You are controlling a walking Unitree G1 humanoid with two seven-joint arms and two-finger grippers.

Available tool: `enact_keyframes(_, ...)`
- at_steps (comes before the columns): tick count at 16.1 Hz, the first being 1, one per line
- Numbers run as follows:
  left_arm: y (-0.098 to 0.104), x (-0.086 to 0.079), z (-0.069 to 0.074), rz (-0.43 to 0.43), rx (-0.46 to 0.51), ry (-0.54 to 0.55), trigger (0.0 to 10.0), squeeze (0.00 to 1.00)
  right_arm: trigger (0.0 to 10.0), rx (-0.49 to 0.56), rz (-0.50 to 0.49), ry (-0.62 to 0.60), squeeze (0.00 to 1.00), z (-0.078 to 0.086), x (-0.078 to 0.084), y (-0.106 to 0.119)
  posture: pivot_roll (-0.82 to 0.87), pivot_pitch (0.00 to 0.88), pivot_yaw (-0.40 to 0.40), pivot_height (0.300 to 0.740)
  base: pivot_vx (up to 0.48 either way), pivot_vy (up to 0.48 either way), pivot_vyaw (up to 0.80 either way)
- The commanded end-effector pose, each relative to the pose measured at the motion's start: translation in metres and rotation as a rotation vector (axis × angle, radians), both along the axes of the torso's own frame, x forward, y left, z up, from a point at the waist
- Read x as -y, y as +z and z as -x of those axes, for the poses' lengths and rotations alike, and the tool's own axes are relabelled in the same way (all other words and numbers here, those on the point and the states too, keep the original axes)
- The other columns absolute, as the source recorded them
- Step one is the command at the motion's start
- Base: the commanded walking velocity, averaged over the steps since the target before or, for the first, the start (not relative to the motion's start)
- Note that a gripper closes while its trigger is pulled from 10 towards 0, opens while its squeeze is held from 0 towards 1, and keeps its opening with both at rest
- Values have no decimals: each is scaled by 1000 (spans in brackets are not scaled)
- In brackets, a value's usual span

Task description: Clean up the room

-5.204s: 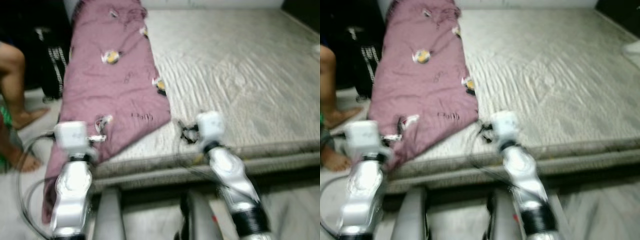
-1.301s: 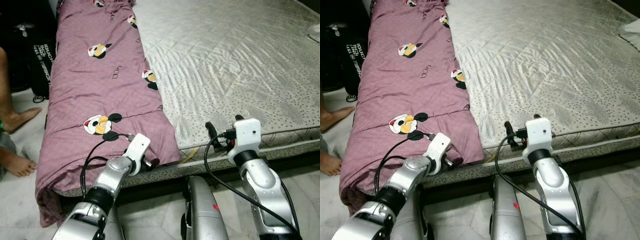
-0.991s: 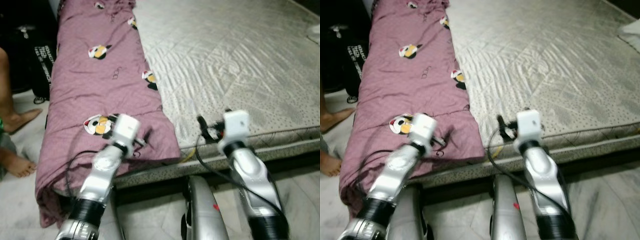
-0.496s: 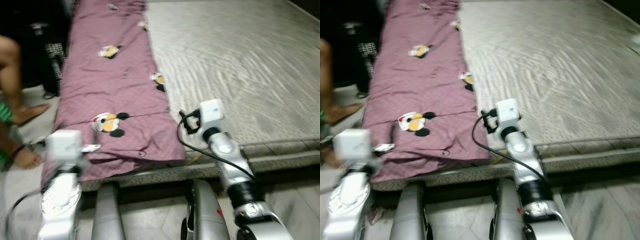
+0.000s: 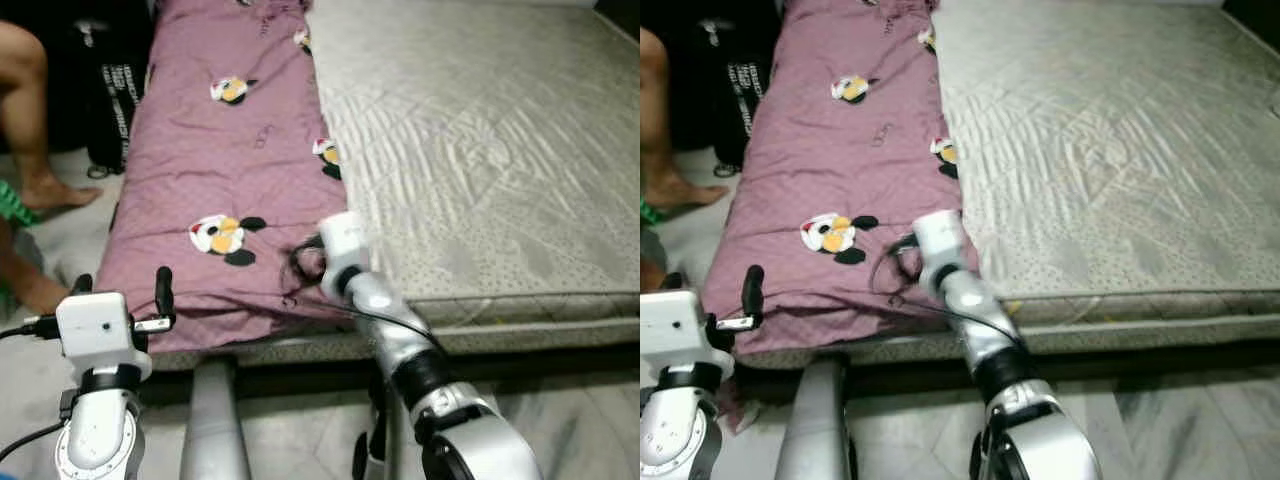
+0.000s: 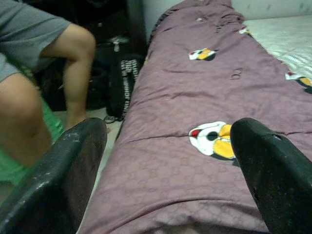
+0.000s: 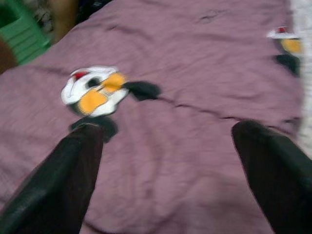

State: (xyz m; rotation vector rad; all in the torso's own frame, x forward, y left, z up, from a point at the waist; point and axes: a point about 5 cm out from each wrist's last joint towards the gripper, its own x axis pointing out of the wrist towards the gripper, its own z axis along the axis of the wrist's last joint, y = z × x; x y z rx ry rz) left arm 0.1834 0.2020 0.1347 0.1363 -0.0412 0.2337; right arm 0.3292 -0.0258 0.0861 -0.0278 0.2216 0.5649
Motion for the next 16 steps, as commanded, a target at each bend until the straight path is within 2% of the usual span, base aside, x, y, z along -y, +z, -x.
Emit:
enact_keyframes(1,1,0,3,7,-13,-10,10000,0,10000,-13,-29,56,0,4,-21,4,308,134,-59,552,0,0,0)
enact_keyframes(4,2,4,1,27,-28,-54,10000,0,10000,-151,6,112,0,16,-43,-15,304,130,-53,552,0,0,0)
enact_keyframes(6,3,6,-1,32,-35,-65,10000,0,10000,-242,-7,88,0,19,-44,-25,307,126,-55,552,0,0,0)
enact_keyframes(8,3,7,-4,39,-41,-79,10000,0,10000,-369,-56,-19,0,20,-33,-38,302,120,-54,552,0,0,0)
enact_keyframes(9,3,7,-4,39,-42,-80,10000,0,10000,-378,-58,-32,0,19,-31,-40,302,120,-54,552,0,0,0)
enact_keyframes(10,2,8,-7,42,-45,-92,10000,0,10000,-436,-71,-164,0,14,-11,-46,293,111,-50,552,0,0,0)
enact_keyframes(11,1,8,-9,44,-49,-96,10000,0,10000,-456,-88,-244,0,9,2,-48,289,109,-47,552,0,0,0)
enact_keyframes(14,0,9,-13,47,-54,-100,10000,0,10000,-484,-132,-436,0,-3,40,-48,275,97,-44,552,0,0,0)
enact_keyframes(16,-1,9,-15,52,-54,-103,10000,0,10000,-482,-156,-521,0,-8,62,-45,262,87,-44,552,0,0,0)
